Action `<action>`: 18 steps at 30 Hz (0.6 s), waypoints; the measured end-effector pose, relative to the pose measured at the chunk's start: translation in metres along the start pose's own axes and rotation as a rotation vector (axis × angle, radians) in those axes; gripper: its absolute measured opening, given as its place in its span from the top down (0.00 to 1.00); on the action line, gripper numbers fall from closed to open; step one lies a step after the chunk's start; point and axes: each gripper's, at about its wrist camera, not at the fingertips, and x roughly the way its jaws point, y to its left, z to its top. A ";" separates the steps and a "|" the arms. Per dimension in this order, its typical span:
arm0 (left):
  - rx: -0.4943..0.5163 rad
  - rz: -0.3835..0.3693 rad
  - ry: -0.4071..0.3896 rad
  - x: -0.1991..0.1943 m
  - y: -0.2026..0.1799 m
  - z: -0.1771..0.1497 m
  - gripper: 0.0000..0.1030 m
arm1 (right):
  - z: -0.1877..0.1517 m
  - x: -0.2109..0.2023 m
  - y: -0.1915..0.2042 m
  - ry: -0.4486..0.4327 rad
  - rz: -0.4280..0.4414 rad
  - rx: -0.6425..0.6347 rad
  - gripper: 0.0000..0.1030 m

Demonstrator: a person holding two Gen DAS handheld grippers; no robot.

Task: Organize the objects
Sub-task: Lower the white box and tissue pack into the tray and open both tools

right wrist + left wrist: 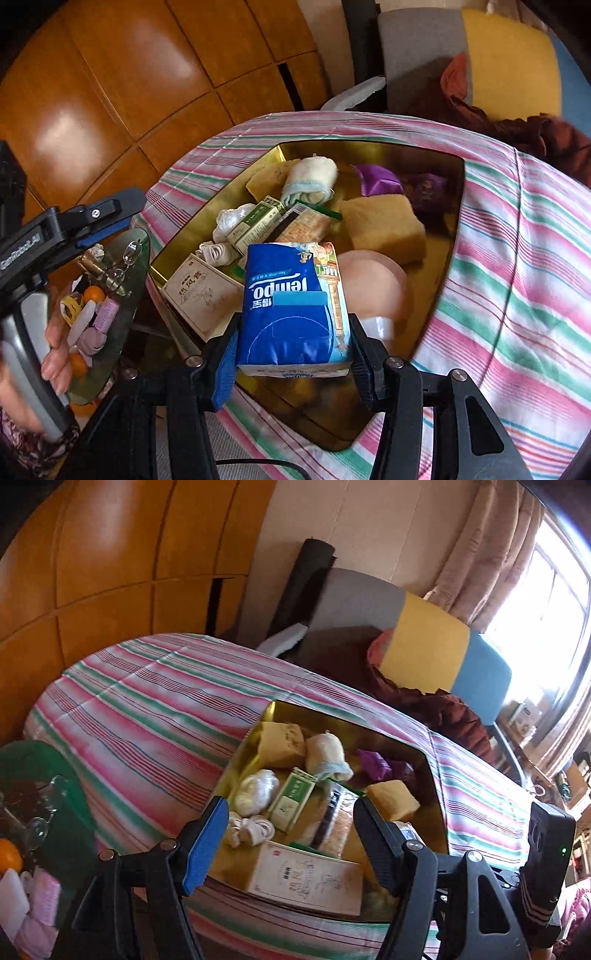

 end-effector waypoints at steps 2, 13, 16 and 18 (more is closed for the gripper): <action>-0.004 0.021 -0.016 -0.004 0.003 0.001 0.31 | 0.004 0.007 0.007 0.000 -0.005 -0.007 0.49; 0.057 0.054 -0.059 -0.018 -0.010 0.000 0.31 | 0.008 0.029 0.018 -0.012 -0.075 -0.029 0.43; 0.057 0.059 -0.062 -0.019 -0.014 0.000 0.31 | 0.010 0.016 0.021 -0.047 -0.090 -0.039 0.30; 0.052 0.066 -0.071 -0.021 -0.015 0.000 0.31 | 0.008 0.003 0.019 -0.091 -0.074 -0.025 0.28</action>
